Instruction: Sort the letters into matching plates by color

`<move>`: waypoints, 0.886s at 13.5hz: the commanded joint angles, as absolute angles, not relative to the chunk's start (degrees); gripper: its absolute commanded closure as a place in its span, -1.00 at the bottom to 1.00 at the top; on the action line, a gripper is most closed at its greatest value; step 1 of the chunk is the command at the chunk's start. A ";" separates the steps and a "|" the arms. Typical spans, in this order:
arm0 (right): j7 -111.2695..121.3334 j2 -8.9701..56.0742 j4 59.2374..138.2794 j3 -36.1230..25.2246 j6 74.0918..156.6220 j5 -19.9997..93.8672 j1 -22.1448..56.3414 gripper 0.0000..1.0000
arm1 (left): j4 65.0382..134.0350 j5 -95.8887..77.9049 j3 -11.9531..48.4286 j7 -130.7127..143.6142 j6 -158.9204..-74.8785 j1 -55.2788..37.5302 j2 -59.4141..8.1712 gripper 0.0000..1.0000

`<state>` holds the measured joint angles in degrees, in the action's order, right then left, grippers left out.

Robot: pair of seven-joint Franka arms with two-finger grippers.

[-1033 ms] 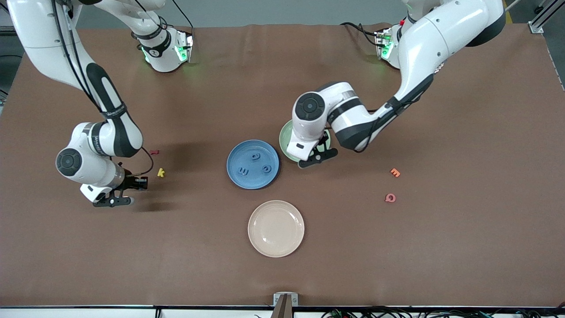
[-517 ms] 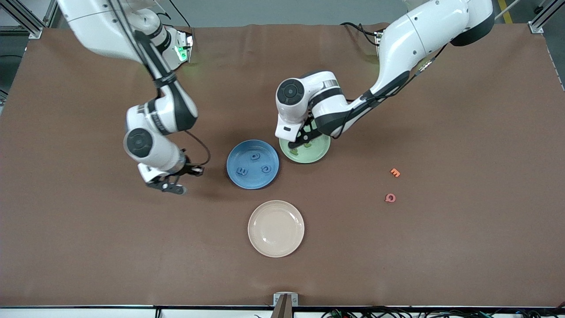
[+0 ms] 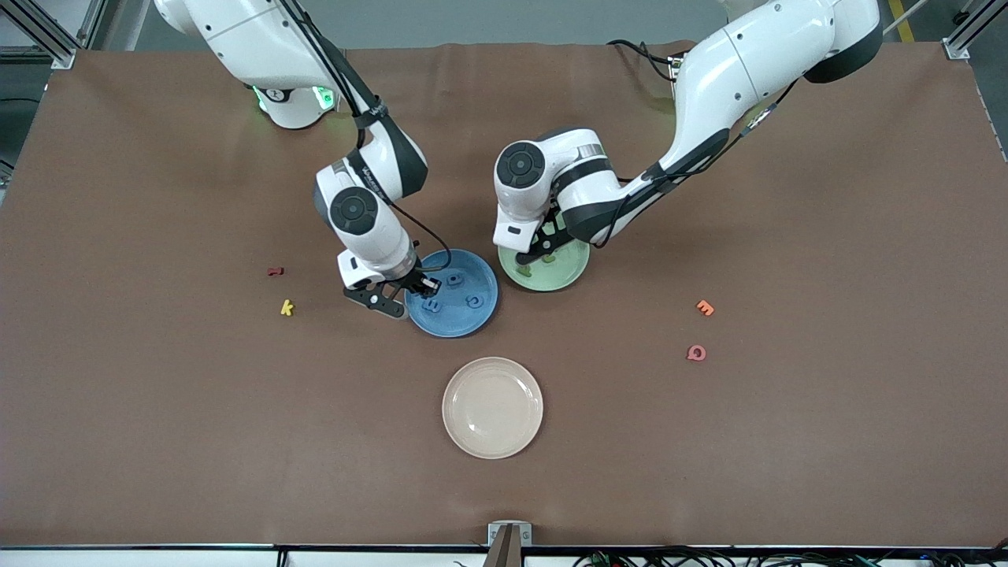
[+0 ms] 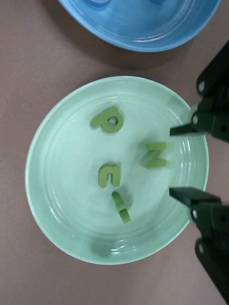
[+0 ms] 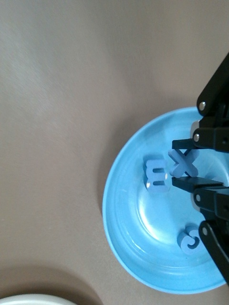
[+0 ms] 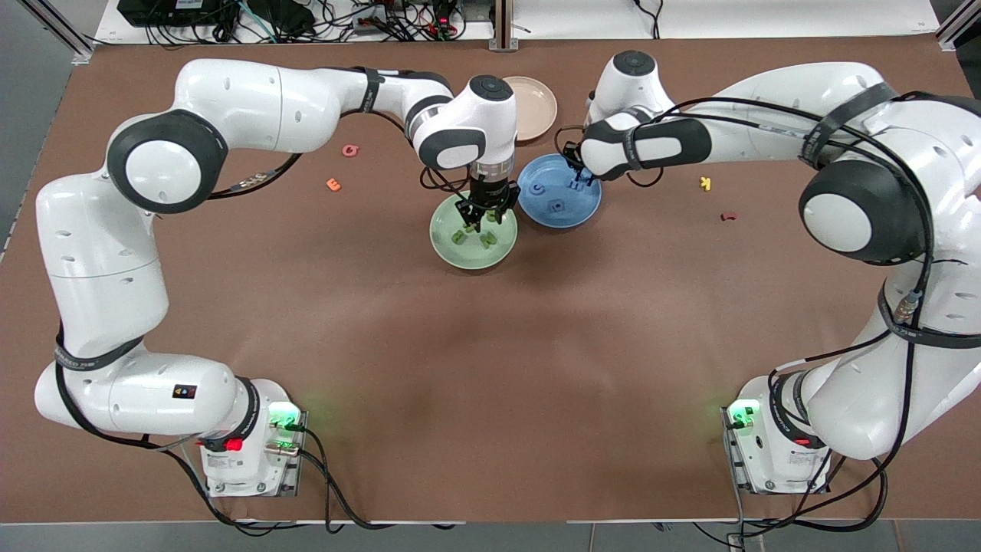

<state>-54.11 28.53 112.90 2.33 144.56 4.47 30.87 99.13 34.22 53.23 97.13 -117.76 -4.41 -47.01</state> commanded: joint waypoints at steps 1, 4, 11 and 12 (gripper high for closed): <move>-57.21 32.42 108.65 1.58 144.93 5.45 32.78 1.00 | 98.27 33.57 53.61 97.48 -117.86 -2.73 -45.89 -1.00; -58.62 34.27 106.44 1.49 144.67 5.19 33.49 1.00 | 95.11 34.27 54.49 95.03 -115.77 2.00 -42.03 -1.00; -58.27 34.63 105.47 1.41 143.96 4.83 33.31 -1.00 | 90.18 34.63 54.23 66.22 -111.80 17.12 -33.94 -1.00; -58.10 34.63 105.21 1.41 143.88 4.75 33.22 -1.00 | 90.18 34.63 54.14 63.83 -110.93 19.05 -32.62 -1.00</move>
<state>-57.90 33.83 106.89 1.74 144.74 4.47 32.85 89.66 34.41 54.09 68.46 -112.60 16.26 -35.68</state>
